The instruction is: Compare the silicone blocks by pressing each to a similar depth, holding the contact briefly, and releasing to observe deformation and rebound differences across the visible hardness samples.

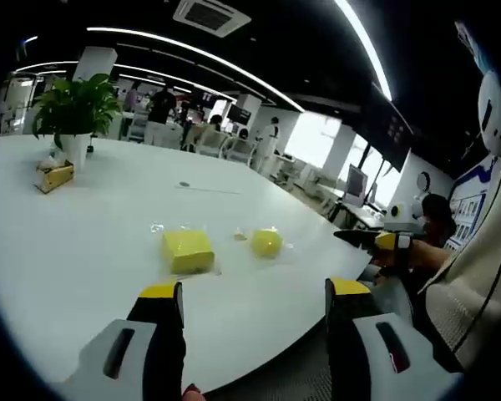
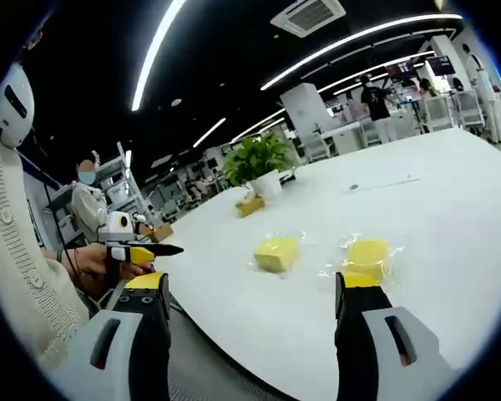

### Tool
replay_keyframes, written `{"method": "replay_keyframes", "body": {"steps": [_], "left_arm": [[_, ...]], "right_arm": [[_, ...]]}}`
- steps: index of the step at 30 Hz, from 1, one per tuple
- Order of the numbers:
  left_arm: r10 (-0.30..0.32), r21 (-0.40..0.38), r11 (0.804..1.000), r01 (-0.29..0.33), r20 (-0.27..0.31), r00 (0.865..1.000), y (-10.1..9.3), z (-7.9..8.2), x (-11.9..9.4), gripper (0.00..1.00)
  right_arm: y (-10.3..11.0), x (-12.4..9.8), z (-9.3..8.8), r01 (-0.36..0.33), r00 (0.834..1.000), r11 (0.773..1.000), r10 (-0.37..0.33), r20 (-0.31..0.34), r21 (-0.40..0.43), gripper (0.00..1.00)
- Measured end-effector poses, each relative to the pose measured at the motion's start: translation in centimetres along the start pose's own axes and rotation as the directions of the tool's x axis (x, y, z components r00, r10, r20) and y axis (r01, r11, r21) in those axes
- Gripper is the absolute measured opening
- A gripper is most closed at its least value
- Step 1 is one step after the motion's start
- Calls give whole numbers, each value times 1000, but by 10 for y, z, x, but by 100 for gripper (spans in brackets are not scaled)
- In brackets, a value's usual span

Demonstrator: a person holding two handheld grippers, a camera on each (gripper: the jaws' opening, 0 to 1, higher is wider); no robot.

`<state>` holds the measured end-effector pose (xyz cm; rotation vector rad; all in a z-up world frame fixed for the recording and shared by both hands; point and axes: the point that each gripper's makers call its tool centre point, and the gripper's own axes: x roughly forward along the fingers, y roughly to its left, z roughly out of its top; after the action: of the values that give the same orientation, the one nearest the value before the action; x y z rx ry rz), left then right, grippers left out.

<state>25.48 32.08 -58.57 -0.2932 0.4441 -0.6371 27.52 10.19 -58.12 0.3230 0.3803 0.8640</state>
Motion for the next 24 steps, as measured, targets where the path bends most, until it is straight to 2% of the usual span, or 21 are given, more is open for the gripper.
{"method": "replay_keyframes", "body": {"steps": [24], "left_arm": [[6,-8,1000,-6,-6,1000,0,-4,-1,69]], "right_arm": [[0,-1,-5,4,1000,1000,-4,-11,-2,75]]}}
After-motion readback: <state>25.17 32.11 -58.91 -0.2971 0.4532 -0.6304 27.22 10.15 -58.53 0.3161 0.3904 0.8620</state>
